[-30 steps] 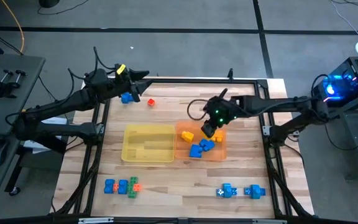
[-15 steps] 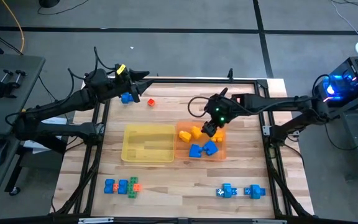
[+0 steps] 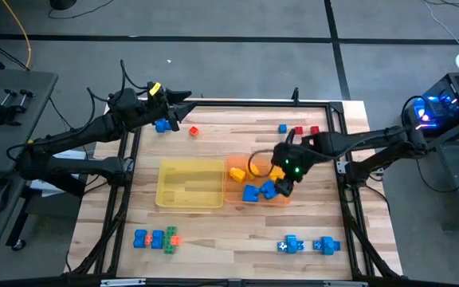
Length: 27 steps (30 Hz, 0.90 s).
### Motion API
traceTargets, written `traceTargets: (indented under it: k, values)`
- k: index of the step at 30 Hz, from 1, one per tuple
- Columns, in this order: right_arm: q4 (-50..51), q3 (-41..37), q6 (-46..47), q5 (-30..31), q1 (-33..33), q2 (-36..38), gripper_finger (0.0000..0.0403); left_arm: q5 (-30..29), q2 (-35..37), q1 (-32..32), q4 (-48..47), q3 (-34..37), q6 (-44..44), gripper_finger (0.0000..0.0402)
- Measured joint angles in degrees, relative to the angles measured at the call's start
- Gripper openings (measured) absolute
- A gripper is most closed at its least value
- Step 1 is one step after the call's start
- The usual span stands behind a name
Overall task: Sort blocks by size
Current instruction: Put the large blue game piece into the orange bin
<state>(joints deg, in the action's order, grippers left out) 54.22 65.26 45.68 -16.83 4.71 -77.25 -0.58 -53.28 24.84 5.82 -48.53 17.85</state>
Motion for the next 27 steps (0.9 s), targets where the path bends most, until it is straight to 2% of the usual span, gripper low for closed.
traceTargets:
  k: [4,7,10,13,16,22,27]
  values:
    - [0.8,-4.4,13.0,-0.1,4.9,0.0,0.025,0.0,0.0,0.0,0.0,0.0,0.0,0.0268]
    - [-0.9,-9.8,25.4,-3.1,9.0,0.0,0.025,0.2,0.0,0.0,0.0,0.0,0.0,0.0268]
    - [-10.6,-15.6,36.8,-6.8,13.5,-0.1,0.025,1.8,0.0,0.0,0.0,0.0,0.0,0.0268]
    - [-22.1,-20.0,49.1,-7.3,17.6,-0.1,0.025,2.1,0.0,0.0,0.0,0.0,0.0,0.0268]
    - [-26.4,-22.2,59.3,-7.1,21.5,-0.1,0.025,2.1,0.0,0.0,0.0,0.0,0.0,0.0268]
    - [-28.1,-22.4,72.4,-3.5,27.6,-0.2,0.025,2.1,0.0,0.0,0.0,0.0,0.0,0.0268]
    - [-32.8,-22.3,76.6,-2.7,28.5,-2.2,0.025,2.1,0.0,0.0,0.0,0.0,0.0,0.0268]
